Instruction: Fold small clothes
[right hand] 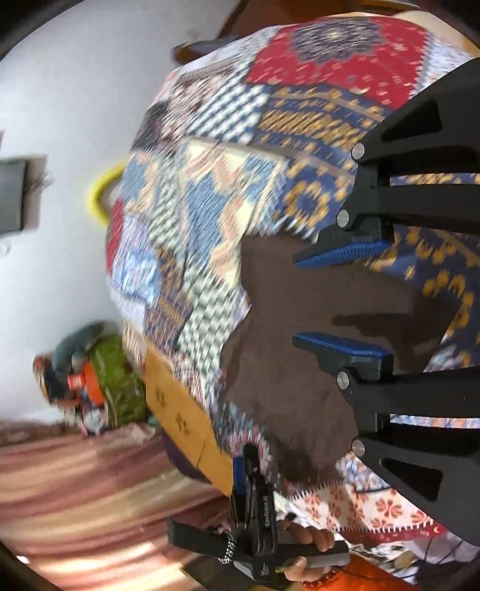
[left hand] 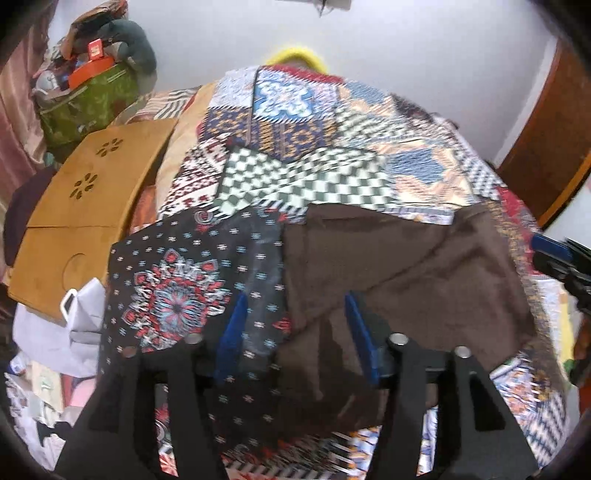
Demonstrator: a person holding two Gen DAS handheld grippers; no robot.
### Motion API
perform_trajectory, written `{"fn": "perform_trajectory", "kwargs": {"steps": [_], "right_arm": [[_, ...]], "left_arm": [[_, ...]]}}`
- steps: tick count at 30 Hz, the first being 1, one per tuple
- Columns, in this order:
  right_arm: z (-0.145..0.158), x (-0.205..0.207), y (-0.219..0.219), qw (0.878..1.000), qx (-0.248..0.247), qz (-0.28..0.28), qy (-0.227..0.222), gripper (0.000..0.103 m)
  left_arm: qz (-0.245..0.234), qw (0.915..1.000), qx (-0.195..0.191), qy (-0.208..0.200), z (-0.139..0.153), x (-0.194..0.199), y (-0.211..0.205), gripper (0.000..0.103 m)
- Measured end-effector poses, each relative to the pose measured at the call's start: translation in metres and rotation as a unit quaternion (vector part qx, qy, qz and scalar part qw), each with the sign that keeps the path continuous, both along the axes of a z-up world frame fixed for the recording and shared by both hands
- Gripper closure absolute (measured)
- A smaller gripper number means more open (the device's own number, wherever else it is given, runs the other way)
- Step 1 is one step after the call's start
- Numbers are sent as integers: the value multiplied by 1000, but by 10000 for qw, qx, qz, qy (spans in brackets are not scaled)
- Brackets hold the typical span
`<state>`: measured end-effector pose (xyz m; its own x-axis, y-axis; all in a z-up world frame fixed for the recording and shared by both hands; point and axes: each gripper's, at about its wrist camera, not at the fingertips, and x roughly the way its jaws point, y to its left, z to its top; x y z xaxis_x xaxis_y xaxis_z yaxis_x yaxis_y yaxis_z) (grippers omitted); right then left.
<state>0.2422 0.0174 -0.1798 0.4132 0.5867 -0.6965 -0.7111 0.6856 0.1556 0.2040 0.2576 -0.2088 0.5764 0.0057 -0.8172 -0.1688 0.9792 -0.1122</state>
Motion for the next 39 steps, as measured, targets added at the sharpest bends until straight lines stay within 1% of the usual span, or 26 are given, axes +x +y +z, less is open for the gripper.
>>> {"fn": "perform_trajectory", "kwargs": {"steps": [1, 2, 5, 8, 10, 12, 14, 18, 21, 23, 27, 28, 29, 30, 33, 34, 37, 39], "right_arm": [[1, -2, 6, 10000, 8, 88, -37, 61], [1, -3, 16, 9998, 13, 197, -72, 60], [-8, 1, 36, 9993, -49, 361, -49, 59], [-24, 9, 50, 9990, -226, 381, 93, 59], [-33, 16, 49, 9989, -337, 288, 153, 59], [-35, 22, 42, 9993, -328, 90, 145, 59], [-37, 30, 31, 9990, -364, -161, 208, 59], [-32, 39, 9, 9972, -360, -583, 307, 59], [-9, 28, -4, 9976, -138, -654, 204, 59], [8, 18, -8, 9980, 40, -634, 70, 59], [57, -21, -16, 9962, 483, -561, -461, 59], [73, -37, -19, 9945, 654, -521, -633, 59], [82, -43, -20, 9933, 744, -504, -727, 59], [97, -58, -21, 9908, 889, -463, -906, 59], [129, -94, -27, 9831, 1188, -406, -1335, 59], [138, -105, -29, 9804, 1284, -391, -1444, 59], [160, -139, -37, 9706, 1577, -402, -1775, 59], [169, -157, -41, 9655, 1692, -416, -1936, 59]], "left_arm": [[-59, 10000, -8, -3, -1, -1, -4, 36], [-112, 9999, 13, 16, -3, -2, -9, 35], [-164, 9993, 184, 273, -19, 0, -18, 35], [-56, 9982, 152, 577, -39, 1, -15, 35], [25, 9980, 105, 629, -46, -2, -7, 35], [94, 9981, 79, 612, -46, -6, -1, 35], [160, 9978, 162, 620, -44, -10, 5, 35], [262, 9984, 215, 442, -24, -19, 9, 35], [229, 9992, 304, 97, 5, -30, 2, 35], [170, 9988, 372, -256, 33, -40, -7, 35], [55, 9947, 326, -971, 86, -63, -25, 35], [27, 9923, 369, -1182, 101, -70, -32, 35], [-3, 9896, 412, -1380, 115, -77, -38, 35], [-24, 9870, 439, -1543, 126, -82, -44, 35], [-131, 9756, 509, -2130, 162, -108, -62, 35], [-167, 9707, 556, -2334, 173, -119, -69, 35], [-243, 9570, 761, -2790, 196, -148, -87, 35], [-274, 9479, 908, -3043, 205, -167, -100, 35]]}}
